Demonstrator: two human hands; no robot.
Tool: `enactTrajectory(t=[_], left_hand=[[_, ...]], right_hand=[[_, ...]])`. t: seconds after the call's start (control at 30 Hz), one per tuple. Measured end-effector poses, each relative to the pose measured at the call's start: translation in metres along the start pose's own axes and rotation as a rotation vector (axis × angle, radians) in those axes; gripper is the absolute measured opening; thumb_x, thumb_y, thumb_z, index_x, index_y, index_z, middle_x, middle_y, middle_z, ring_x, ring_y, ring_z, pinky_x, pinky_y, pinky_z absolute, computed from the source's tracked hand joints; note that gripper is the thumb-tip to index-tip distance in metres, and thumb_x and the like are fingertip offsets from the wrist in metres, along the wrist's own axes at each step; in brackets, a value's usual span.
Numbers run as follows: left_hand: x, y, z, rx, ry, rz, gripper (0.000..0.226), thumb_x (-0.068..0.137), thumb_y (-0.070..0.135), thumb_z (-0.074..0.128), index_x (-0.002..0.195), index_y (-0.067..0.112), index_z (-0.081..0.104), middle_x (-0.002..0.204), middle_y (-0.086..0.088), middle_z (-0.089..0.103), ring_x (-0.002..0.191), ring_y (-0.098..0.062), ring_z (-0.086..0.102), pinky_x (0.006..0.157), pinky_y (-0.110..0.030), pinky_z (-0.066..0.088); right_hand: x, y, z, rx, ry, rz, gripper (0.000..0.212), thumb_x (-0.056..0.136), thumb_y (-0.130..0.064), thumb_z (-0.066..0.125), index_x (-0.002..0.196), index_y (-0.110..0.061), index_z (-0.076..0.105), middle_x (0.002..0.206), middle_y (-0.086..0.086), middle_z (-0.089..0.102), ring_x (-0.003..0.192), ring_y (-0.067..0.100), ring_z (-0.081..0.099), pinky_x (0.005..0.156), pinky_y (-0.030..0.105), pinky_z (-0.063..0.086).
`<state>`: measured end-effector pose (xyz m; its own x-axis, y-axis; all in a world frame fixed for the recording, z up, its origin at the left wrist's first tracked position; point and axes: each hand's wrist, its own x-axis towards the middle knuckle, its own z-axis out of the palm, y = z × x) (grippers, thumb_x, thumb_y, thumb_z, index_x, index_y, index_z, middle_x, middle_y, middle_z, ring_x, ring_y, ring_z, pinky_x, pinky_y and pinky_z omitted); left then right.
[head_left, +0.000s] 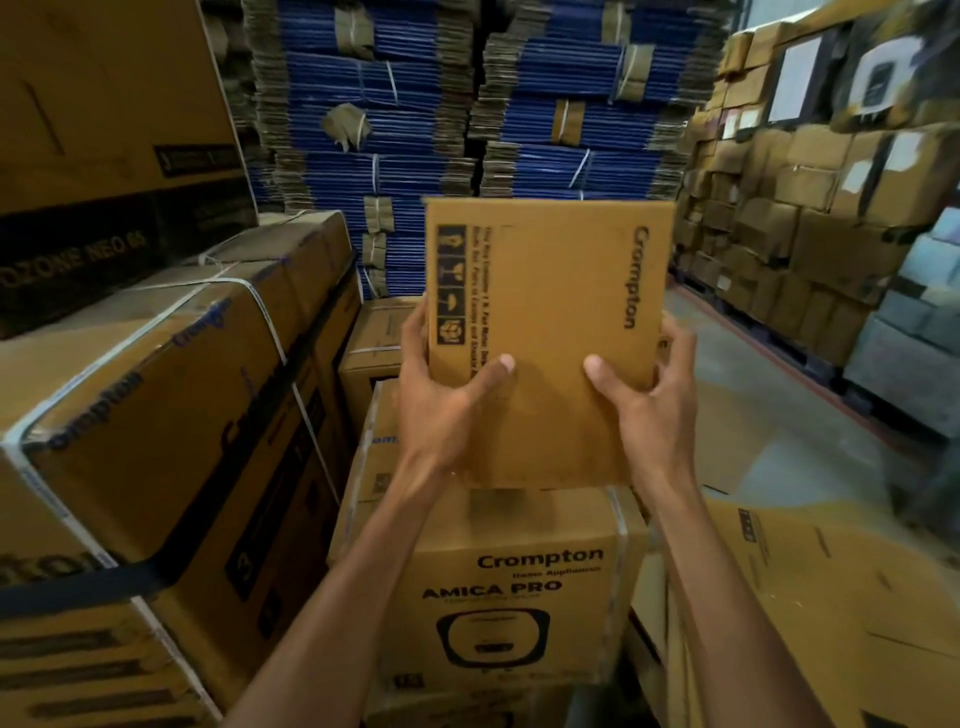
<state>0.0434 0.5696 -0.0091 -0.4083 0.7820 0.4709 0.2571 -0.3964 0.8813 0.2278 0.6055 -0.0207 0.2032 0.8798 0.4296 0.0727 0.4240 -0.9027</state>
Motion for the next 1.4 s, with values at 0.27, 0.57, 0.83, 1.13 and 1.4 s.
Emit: enactTrajectory(t=[0.27,0.57,0.83,1.13,1.4], left_hand=[[-0.069,-0.058,0.048,-0.661,0.242,-0.421,0.089,0.085,0.008,0.078,0.148,0.041,0.025,0.139,0.000,0.058,0.126,-0.020,0.058,0.101,-0.046,0.051],[-0.122,-0.110,0.068,-0.697,0.134,-1.014,0.068,0.077,0.000,0.079,0.139,0.011,0.052,0.119,-0.008,0.073,0.109,-0.024,0.069,0.070,-0.028,0.062],[-0.112,-0.101,0.008,-0.086,-0.408,-1.055,0.026,0.094,0.020,0.071,0.118,0.017,0.062,0.115,-0.004,0.072,0.109,-0.020,0.067,0.097,-0.034,0.055],[-0.014,0.008,-0.013,0.406,-0.115,0.165,0.014,0.100,0.020,0.062,0.103,0.018,0.075,0.085,0.009,0.074,0.080,-0.002,0.069,0.074,-0.018,0.056],[0.043,-0.051,0.025,0.802,-0.551,0.123,0.026,0.102,0.015,0.052,0.123,0.007,0.065,0.128,-0.013,0.063,0.116,-0.029,0.058,0.098,-0.036,0.047]], right_hand=[[0.036,-0.071,0.011,-0.686,-0.401,-0.307,0.068,0.086,-0.034,0.077,0.142,-0.045,0.040,0.135,-0.010,0.057,0.121,0.020,0.052,0.098,0.041,0.037],[-0.005,-0.009,0.034,-0.993,-0.730,-0.448,0.075,0.090,-0.027,0.074,0.151,-0.045,0.035,0.162,-0.014,0.032,0.151,0.014,0.026,0.116,0.033,0.004],[-0.034,0.046,0.012,-0.983,-0.655,-0.626,0.072,0.085,-0.026,0.078,0.149,-0.027,0.047,0.157,-0.002,0.044,0.149,0.022,0.033,0.122,0.034,0.009],[-0.048,0.040,0.022,-0.939,-0.616,-0.602,0.050,0.088,-0.028,0.071,0.135,-0.022,0.058,0.145,0.001,0.058,0.141,0.029,0.045,0.117,0.045,0.031],[-0.041,0.023,0.025,-0.893,-0.596,-0.402,0.044,0.107,-0.045,0.041,0.140,-0.022,0.059,0.148,-0.001,0.056,0.145,0.019,0.038,0.115,0.037,0.026]])
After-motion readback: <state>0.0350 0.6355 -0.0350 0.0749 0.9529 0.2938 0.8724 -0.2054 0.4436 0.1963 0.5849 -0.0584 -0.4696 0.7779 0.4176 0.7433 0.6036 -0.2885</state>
